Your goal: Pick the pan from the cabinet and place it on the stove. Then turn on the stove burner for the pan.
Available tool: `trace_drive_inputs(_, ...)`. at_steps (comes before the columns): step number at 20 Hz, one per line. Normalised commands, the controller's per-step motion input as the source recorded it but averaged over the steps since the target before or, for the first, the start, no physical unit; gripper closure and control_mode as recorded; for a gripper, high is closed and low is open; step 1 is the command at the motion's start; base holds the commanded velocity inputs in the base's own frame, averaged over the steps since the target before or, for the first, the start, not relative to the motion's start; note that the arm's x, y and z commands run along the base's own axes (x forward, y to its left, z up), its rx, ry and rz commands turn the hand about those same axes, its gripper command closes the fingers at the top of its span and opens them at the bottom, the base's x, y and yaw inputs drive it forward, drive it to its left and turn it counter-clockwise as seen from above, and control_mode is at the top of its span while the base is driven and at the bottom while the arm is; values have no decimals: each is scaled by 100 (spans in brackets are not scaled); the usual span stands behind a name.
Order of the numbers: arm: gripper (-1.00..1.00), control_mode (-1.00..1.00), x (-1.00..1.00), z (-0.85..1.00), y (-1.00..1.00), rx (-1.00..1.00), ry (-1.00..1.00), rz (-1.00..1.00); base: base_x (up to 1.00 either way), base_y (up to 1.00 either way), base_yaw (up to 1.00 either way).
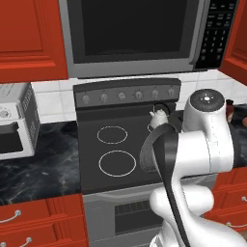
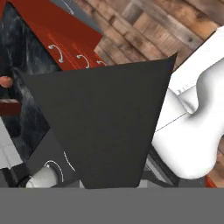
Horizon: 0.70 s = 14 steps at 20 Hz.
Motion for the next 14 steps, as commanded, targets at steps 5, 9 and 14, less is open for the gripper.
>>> trace_drive_inputs(5, 100, -100, 3, -30, -7, 4, 12, 2, 0, 0, 0)
trace_drive_inputs(9, 100, -100, 28, -28, 5, 1, 10, 2, 0, 0, 0)
trace_drive_inputs(14, 100, -100, 39, -29, 1, 4, 3, 3, 0, 0, 0)
